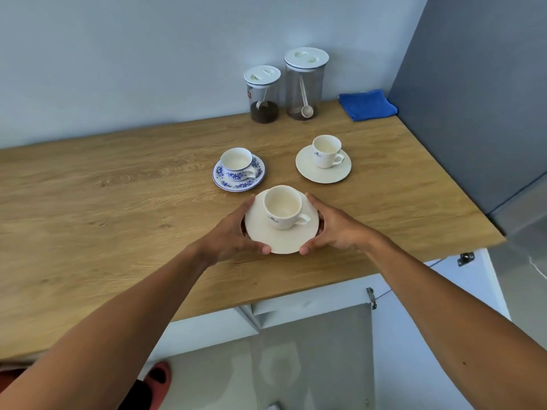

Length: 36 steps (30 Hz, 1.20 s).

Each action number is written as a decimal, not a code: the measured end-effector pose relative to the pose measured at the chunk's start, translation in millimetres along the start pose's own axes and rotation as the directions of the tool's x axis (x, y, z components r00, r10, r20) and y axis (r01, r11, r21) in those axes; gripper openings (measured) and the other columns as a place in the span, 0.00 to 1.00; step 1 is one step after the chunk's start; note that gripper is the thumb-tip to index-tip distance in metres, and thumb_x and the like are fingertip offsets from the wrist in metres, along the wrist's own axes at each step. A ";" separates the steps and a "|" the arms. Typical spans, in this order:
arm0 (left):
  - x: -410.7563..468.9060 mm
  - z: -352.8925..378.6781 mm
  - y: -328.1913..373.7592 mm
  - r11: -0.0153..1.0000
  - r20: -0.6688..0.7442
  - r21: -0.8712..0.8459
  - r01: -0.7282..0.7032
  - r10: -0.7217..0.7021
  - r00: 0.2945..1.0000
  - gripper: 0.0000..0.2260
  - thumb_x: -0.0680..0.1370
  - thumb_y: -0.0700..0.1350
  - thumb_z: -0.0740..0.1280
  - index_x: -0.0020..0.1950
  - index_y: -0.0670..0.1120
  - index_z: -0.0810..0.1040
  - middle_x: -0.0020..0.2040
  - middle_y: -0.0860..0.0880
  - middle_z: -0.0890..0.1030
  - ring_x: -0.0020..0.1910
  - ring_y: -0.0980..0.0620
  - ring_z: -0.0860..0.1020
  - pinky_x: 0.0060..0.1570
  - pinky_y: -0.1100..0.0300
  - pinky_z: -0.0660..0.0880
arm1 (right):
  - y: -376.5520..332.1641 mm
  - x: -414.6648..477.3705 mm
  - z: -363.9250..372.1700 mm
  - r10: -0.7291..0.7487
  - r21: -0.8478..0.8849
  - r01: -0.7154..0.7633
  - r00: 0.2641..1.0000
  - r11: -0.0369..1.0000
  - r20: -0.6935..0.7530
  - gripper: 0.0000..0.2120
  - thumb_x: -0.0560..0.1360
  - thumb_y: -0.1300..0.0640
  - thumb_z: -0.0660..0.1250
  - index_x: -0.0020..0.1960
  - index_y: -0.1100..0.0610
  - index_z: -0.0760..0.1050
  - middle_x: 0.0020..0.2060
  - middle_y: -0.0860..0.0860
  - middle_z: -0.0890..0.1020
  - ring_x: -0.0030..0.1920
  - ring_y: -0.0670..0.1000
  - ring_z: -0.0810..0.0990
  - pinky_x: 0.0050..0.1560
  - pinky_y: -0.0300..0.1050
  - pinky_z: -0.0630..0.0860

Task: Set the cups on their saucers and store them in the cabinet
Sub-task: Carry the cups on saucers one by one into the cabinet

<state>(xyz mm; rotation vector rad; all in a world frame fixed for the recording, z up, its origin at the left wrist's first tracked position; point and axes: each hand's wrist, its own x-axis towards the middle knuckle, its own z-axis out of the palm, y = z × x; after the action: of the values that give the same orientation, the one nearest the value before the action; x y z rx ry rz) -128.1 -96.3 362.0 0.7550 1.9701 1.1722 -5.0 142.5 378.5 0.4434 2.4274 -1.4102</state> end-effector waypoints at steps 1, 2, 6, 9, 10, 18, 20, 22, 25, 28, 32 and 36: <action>-1.4 3.7 4.0 1.000 0.012 -0.009 -0.010 0.010 1.000 0.55 0.60 0.50 0.85 0.79 0.57 0.56 0.72 0.57 0.70 0.70 0.56 0.70 0.71 0.51 0.68 | 2.5 -6.9 -1.5 0.001 0.027 0.000 1.000 1.000 -0.004 0.70 0.50 0.46 0.87 0.80 0.44 0.46 0.73 0.42 0.68 0.71 0.47 0.68 0.73 0.50 0.67; -4.2 8.6 8.3 0.999 0.027 -0.018 -0.029 0.029 0.999 0.53 0.61 0.47 0.84 0.78 0.58 0.57 0.72 0.57 0.70 0.70 0.56 0.70 0.71 0.52 0.69 | 5.6 -15.6 -2.9 -0.001 0.053 0.001 1.000 0.999 -0.007 0.69 0.51 0.48 0.87 0.80 0.44 0.47 0.70 0.40 0.71 0.70 0.47 0.70 0.72 0.50 0.68; -19.1 32.1 28.4 0.992 0.084 -0.072 -0.100 0.106 0.991 0.46 0.65 0.38 0.82 0.75 0.61 0.62 0.68 0.57 0.74 0.68 0.55 0.72 0.65 0.58 0.74 | 15.1 -52.9 -5.4 -0.040 0.128 0.042 0.999 0.991 -0.023 0.67 0.53 0.54 0.87 0.80 0.42 0.49 0.65 0.37 0.73 0.68 0.46 0.72 0.70 0.49 0.70; -37.9 55.9 36.7 0.989 0.117 -0.102 -0.109 0.120 0.986 0.48 0.64 0.40 0.82 0.77 0.59 0.60 0.70 0.55 0.72 0.69 0.54 0.71 0.67 0.54 0.73 | 22.4 -91.2 -3.9 -0.093 0.197 0.097 0.995 0.976 -0.030 0.54 0.59 0.64 0.84 0.68 0.28 0.59 0.60 0.37 0.77 0.60 0.41 0.77 0.61 0.41 0.76; -45.7 65.2 38.3 0.988 0.124 -0.107 -0.108 0.121 0.985 0.49 0.64 0.41 0.83 0.77 0.58 0.59 0.71 0.54 0.71 0.69 0.54 0.71 0.68 0.53 0.72 | 25.7 -104.6 -2.1 -0.113 0.205 0.117 0.993 0.972 -0.031 0.51 0.60 0.66 0.83 0.61 0.23 0.60 0.58 0.36 0.77 0.58 0.39 0.77 0.58 0.39 0.78; -125.0 144.6 45.1 0.978 0.164 -0.178 -0.107 0.136 0.977 0.46 0.66 0.35 0.80 0.76 0.58 0.61 0.69 0.53 0.73 0.66 0.54 0.74 0.63 0.57 0.75 | 61.6 -206.8 31.2 -0.179 0.278 0.177 0.984 0.944 -0.017 0.49 0.60 0.66 0.83 0.53 0.17 0.64 0.60 0.36 0.77 0.62 0.41 0.77 0.53 0.38 0.79; -150.2 166.0 38.8 0.972 0.171 -0.222 -0.077 0.116 0.978 0.45 0.67 0.35 0.80 0.75 0.60 0.62 0.69 0.53 0.74 0.66 0.52 0.75 0.63 0.53 0.76 | 72.2 -233.5 44.5 -0.184 0.308 0.173 0.983 0.935 0.007 0.48 0.61 0.68 0.82 0.53 0.19 0.67 0.58 0.38 0.79 0.59 0.41 0.79 0.51 0.39 0.79; -170.7 182.4 31.4 0.965 0.185 -0.255 -0.069 0.118 0.976 0.44 0.68 0.34 0.79 0.74 0.63 0.62 0.68 0.53 0.73 0.66 0.53 0.75 0.62 0.54 0.76 | 81.4 -251.6 56.4 -0.180 0.333 0.162 0.983 0.929 0.024 0.47 0.61 0.68 0.82 0.56 0.21 0.68 0.60 0.42 0.80 0.60 0.45 0.80 0.53 0.42 0.80; -195.5 203.5 17.1 0.955 0.196 -0.297 -0.020 0.081 0.977 0.42 0.70 0.32 0.76 0.69 0.68 0.63 0.66 0.58 0.74 0.62 0.57 0.77 0.54 0.60 0.78 | 97.4 -272.3 75.9 -0.141 0.371 0.119 0.989 0.921 0.033 0.48 0.61 0.68 0.82 0.64 0.28 0.66 0.62 0.45 0.79 0.62 0.48 0.79 0.57 0.46 0.80; -206.2 214.8 -0.3 0.958 0.210 -0.286 0.009 0.054 0.976 0.41 0.71 0.32 0.75 0.69 0.68 0.62 0.61 0.64 0.76 0.59 0.59 0.78 0.54 0.59 0.78 | 113.2 -280.2 93.1 -0.099 0.379 0.074 0.994 0.923 0.045 0.52 0.61 0.66 0.83 0.73 0.36 0.60 0.64 0.43 0.77 0.64 0.46 0.77 0.61 0.50 0.79; -203.3 218.8 -30.2 0.962 0.214 -0.267 0.058 0.001 0.977 0.48 0.69 0.39 0.79 0.77 0.64 0.54 0.69 0.58 0.70 0.64 0.54 0.76 0.63 0.49 0.76 | 135.9 -272.6 117.3 -0.044 0.417 0.012 0.997 0.909 0.066 0.58 0.61 0.65 0.84 0.78 0.39 0.53 0.67 0.43 0.74 0.66 0.48 0.76 0.64 0.52 0.77; -183.9 222.0 -70.9 0.963 0.219 -0.263 0.053 0.006 0.976 0.51 0.67 0.42 0.81 0.78 0.62 0.52 0.73 0.55 0.66 0.67 0.50 0.74 0.63 0.44 0.76 | 161.5 -247.5 137.7 -0.026 0.419 0.000 0.998 0.908 0.054 0.59 0.61 0.64 0.84 0.77 0.38 0.53 0.67 0.43 0.74 0.66 0.47 0.75 0.65 0.52 0.76</action>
<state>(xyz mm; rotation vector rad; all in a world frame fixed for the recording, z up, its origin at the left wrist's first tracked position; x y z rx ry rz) 148.6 -159.8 275.0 0.6841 1.5972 1.2540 299.3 69.8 286.6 0.4713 2.0757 -1.9291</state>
